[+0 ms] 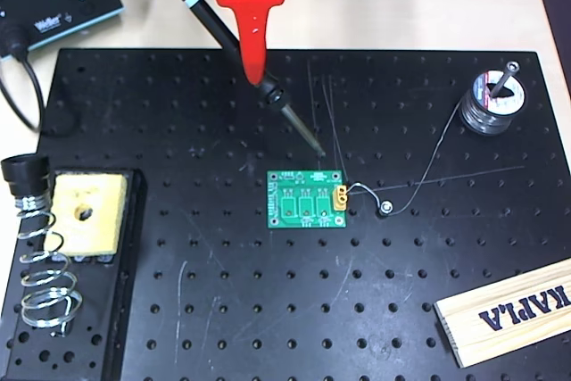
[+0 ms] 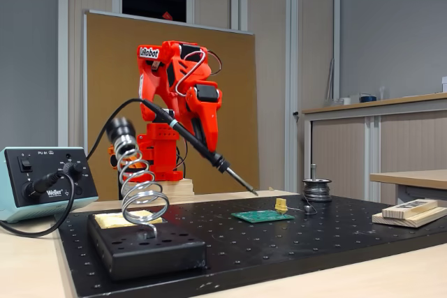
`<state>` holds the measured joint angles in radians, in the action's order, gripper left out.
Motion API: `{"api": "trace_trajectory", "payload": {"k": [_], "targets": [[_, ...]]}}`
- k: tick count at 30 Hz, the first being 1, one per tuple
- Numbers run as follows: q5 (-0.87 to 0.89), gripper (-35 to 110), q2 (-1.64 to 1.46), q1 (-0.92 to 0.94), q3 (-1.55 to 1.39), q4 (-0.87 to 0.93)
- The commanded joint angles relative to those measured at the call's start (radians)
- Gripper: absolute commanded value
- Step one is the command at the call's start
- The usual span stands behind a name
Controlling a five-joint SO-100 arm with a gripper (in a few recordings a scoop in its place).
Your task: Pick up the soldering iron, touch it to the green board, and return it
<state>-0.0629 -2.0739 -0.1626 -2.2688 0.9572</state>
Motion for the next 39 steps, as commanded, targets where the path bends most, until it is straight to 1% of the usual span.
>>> {"api": "trace_trajectory", "payload": {"k": [1,11,27,39], "targets": [[0.0,0,0.0,-0.029,0.06,-0.009],[0.002,0,0.11,-0.034,0.14,-0.025],[-0.02,0,0.281,-0.015,0.213,-0.097],[-0.029,0,0.362,-0.017,0.279,-0.095]]}}
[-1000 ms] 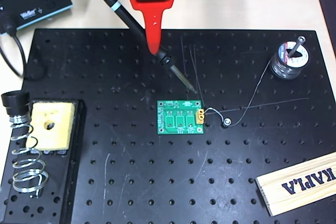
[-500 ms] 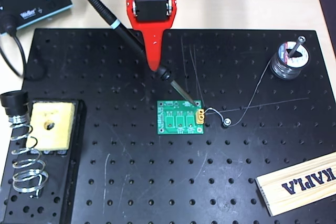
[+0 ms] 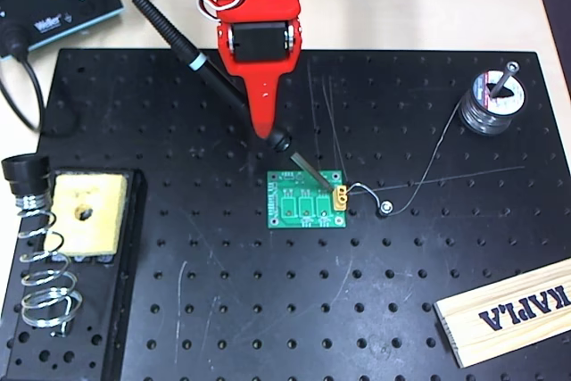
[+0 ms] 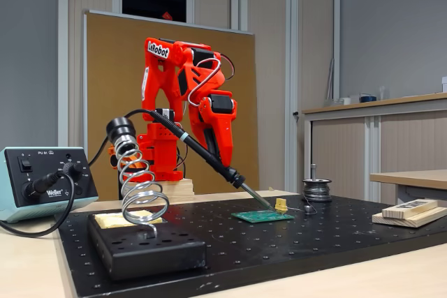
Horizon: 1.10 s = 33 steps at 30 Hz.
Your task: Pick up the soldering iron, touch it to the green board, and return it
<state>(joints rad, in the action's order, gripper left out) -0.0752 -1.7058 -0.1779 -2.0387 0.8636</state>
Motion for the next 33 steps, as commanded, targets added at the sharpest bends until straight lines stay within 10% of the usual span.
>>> {"api": "trace_trajectory", "payload": {"k": [1,33], "targets": [[-0.018,0,-0.002,-0.003,0.055,-0.002],[-0.021,0,0.025,-0.003,0.077,0.002]]}}
